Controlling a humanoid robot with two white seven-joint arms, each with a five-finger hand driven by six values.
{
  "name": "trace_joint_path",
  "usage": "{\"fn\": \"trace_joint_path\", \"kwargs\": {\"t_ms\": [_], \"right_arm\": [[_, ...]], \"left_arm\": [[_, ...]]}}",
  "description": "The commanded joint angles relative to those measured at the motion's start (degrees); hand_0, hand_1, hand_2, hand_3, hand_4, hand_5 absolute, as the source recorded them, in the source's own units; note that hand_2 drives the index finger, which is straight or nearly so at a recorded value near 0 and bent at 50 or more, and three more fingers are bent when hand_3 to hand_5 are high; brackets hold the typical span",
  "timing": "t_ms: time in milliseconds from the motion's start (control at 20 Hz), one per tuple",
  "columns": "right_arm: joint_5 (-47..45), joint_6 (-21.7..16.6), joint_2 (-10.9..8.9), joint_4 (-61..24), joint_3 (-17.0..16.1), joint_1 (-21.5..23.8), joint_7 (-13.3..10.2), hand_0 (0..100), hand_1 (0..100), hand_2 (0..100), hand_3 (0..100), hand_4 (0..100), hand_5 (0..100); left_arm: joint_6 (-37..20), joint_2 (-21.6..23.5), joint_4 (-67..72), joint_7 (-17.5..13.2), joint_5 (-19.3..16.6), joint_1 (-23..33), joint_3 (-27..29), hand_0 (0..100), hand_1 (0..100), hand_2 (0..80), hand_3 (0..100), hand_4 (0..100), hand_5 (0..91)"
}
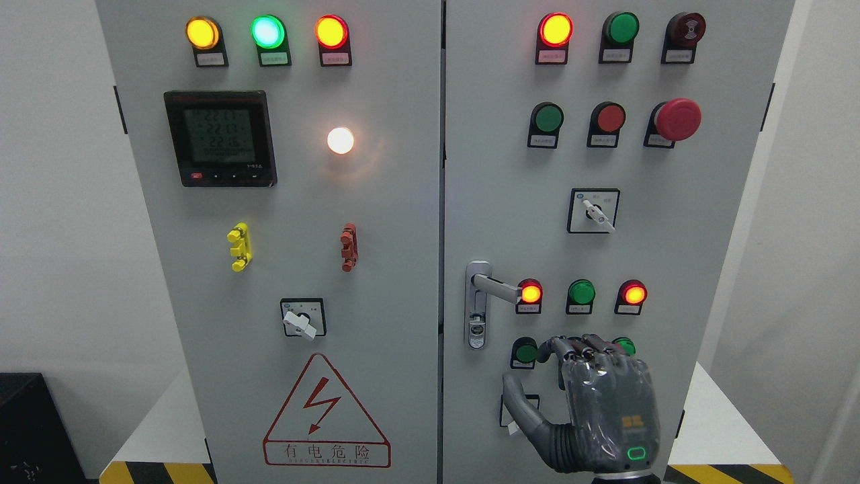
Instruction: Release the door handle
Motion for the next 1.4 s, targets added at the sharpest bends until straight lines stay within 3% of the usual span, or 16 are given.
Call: {"fn": "trace_joint_path", "kwargs": {"t_ms": [0,300,500,650,1350], "right_arm": [[-2.9,-5.1,0.19,-5.2,-10.9,2.6,-0.5,34,31,33,47,38,27],[-8.1,-6.4,-0.08,-7.5,-15.2,2.6,0.2,35,29,17,18,12,2],[-8.5,-6.5,-0.08,-8.3,-15.6,2.5,0.2,35,28,9,4,1,0],[-8.8,-6.5,-0.08,-8.3,-15.6,2.5,0.2,35,27,4,0,0,0],[-9.6,-6.5,-0.08,-8.3,-15.4,2.2,0.3,37,22,2,0,0,0]], "left_arm": [[0.0,0.0,-1.1,0.0,0.0,0.0,-1.2,0,0,2.4,9,1,0.0],[0.0,0.0,-1.1,0.0,0.0,0.0,-1.2,0,0,2.2,9,1,0.0],[0.0,0.0,-1.1,0.0,0.0,0.0,-1.2,0,0,2.2,9,1,0.0],[0.0,0.0,-1.1,0.0,0.0,0.0,-1.2,0,0,2.2,9,1,0.0],[0.0,0.0,-1.1,0.0,0.0,0.0,-1.2,0,0,2.2,9,1,0.0]]}}
